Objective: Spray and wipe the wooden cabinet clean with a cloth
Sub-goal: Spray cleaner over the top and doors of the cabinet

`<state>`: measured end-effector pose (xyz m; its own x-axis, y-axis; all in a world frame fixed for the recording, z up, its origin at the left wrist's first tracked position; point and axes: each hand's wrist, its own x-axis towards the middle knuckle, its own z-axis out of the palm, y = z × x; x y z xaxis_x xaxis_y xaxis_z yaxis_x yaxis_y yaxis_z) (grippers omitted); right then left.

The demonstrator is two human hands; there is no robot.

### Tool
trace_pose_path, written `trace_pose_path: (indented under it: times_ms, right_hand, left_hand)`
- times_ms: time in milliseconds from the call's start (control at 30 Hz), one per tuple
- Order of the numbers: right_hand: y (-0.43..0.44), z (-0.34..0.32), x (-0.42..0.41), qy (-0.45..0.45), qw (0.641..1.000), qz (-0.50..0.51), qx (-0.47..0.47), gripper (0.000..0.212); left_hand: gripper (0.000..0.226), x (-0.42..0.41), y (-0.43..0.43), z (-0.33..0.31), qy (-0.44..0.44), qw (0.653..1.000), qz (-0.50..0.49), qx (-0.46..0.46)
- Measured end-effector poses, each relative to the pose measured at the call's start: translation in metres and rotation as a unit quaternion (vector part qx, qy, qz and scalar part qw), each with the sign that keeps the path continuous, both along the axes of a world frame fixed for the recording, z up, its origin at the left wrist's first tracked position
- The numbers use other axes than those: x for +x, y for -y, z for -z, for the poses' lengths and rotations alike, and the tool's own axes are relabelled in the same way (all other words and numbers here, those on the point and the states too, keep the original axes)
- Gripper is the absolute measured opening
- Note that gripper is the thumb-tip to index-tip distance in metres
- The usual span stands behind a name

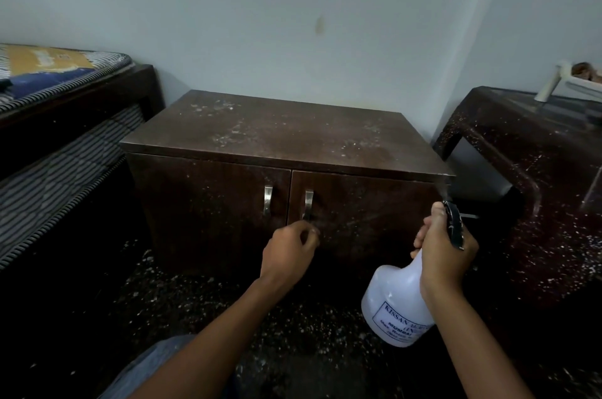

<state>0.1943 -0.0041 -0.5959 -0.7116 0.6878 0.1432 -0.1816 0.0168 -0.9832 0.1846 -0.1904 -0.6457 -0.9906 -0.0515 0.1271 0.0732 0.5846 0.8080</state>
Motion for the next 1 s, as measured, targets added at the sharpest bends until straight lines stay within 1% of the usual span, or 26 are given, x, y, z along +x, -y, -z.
trace_pose_path:
  times_ms: [67,133,233,300,400,533,567,667,767,900,1000]
  right_hand:
    - [0.007,-0.002,-0.001,-0.005,0.999,-0.046,0.008,0.033]
    - [0.016,-0.004,0.000,-0.006,0.989,-0.142,0.035,0.028]
    - [0.029,-0.005,0.003,0.008,0.954,-0.283,0.097,0.020]
    - [0.037,-0.006,0.004,0.009,0.936,-0.330,0.124,0.016]
    - [0.053,-0.007,0.001,0.008,0.936,-0.327,0.132,0.020]
    - [0.072,-0.004,-0.002,0.020,0.930,-0.342,0.133,0.035]
    - [0.074,-0.004,-0.002,0.020,0.926,-0.351,0.136,0.034]
    - [0.074,-0.005,-0.001,0.013,0.920,-0.365,0.143,0.021]
    - [0.073,-0.012,0.000,0.001,0.917,-0.377,0.128,0.018]
    - [0.077,-0.043,-0.006,0.005,0.923,-0.369,0.110,0.019]
    - [0.076,-0.090,-0.013,0.016,0.930,-0.362,0.067,0.017]
  left_hand:
    - [0.019,0.000,0.001,-0.001,-0.011,1.000,-0.010,0.007]
    - [0.019,0.000,0.002,0.000,-0.021,0.999,-0.026,0.020]
    - [0.017,-0.002,0.004,0.004,-0.033,0.997,-0.046,0.043]
    - [0.017,-0.002,0.005,0.004,-0.040,0.996,-0.056,0.060]
    - [0.018,-0.003,0.007,0.004,-0.041,0.994,-0.064,0.076]
    - [0.018,-0.002,0.012,0.004,-0.030,0.992,-0.069,0.105]
    - [0.019,-0.001,0.014,0.004,-0.030,0.990,-0.070,0.114]
    - [0.019,0.001,0.016,0.002,-0.024,0.987,-0.070,0.146]
    - [0.020,0.004,0.018,-0.003,-0.033,0.978,-0.053,0.201]
    - [0.024,0.007,0.009,-0.038,-0.058,0.968,-0.011,0.244]
    - [0.024,0.000,0.002,-0.095,-0.067,0.956,-0.014,0.284]
